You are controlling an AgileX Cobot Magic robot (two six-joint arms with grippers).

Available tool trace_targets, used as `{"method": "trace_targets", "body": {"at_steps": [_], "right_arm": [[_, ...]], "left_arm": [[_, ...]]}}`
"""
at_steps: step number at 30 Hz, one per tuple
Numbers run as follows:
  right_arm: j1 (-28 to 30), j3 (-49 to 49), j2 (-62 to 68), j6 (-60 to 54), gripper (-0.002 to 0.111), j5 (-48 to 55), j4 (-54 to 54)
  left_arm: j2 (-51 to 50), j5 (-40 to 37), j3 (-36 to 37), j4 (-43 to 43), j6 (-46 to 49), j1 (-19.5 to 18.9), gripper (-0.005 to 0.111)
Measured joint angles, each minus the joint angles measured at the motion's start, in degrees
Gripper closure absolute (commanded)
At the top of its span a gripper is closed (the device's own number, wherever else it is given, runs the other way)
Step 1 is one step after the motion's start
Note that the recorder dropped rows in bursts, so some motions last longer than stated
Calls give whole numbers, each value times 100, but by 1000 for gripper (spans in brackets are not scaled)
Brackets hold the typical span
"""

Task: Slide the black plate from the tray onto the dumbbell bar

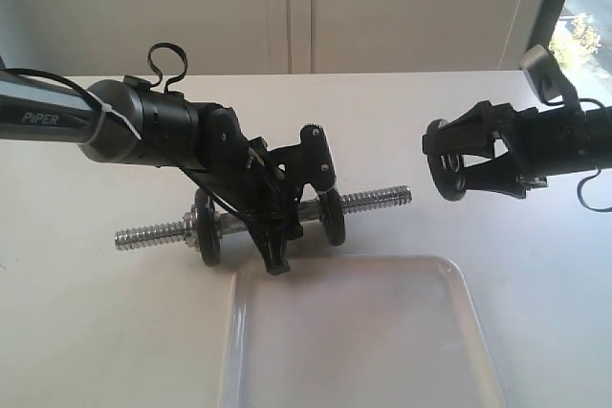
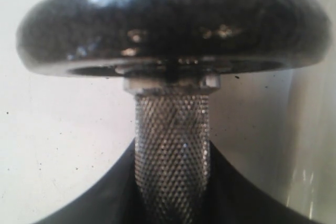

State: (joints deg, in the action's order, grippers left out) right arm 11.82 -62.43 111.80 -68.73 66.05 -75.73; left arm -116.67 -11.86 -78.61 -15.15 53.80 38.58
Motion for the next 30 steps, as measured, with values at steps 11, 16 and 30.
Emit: {"method": "trace_targets", "body": {"at_steps": [11,16,30], "right_arm": [[117,-91,926,-482,108,36,-83],[117,-91,971,-582,108,36,-215],[117,-104,1132,-600,108,36,-999]], "left_arm": [[0,0,-9,0,-12,0,107],[0,0,-9,0,-12,0,107],[0,-34,-12,0,-1,0,107]]}}
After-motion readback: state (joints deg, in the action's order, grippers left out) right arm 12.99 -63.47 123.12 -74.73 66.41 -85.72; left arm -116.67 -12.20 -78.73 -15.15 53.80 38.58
